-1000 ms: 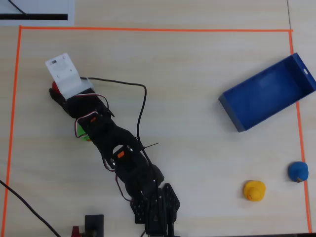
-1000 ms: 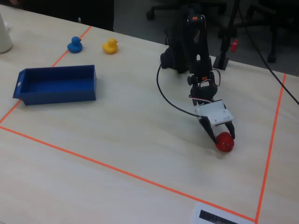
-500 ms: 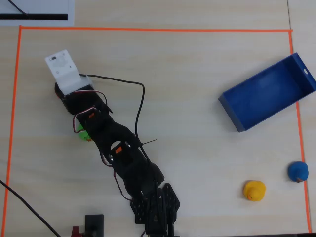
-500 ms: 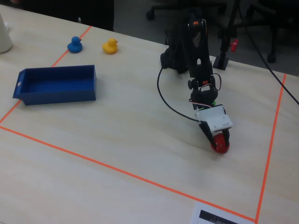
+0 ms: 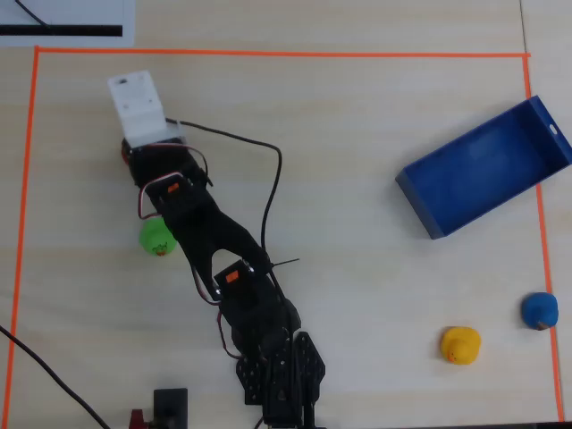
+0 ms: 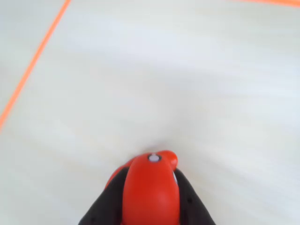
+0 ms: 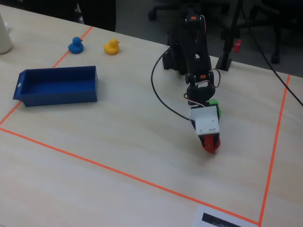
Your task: Grasp red duck and put it into box.
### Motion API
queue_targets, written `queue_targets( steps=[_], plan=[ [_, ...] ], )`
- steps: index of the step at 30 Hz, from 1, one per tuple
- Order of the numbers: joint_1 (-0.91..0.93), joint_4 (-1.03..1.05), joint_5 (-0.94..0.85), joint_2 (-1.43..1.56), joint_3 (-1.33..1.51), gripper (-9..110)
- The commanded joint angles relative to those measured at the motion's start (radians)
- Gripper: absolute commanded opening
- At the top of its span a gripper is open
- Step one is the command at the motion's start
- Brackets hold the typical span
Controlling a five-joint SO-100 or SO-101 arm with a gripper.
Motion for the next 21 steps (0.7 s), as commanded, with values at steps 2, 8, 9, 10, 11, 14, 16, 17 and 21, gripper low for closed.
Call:
queue_targets(
  steps=[2, 8, 9, 10, 11, 14, 16, 17, 21],
  plan=[
    [0.225, 0.259, 0.038, 0.233, -0.235, 0],
    [0.624, 0.624, 0.029, 0.357, -0.407, 0],
    [0.704, 0.663, 0.02, 0.373, -0.414, 0],
    [0.787, 0.687, 0.008, 0.387, -0.414, 0],
    [0.867, 0.707, -0.012, 0.402, -0.407, 0],
    [1.098, 0.724, -0.071, 0.426, -0.38, 0],
    [1.221, 0.706, -0.107, 0.422, -0.356, 0],
    [1.273, 0.687, -0.121, 0.41, -0.345, 0],
    [1.404, 0.646, -0.138, 0.298, -0.385, 0]
  ],
)
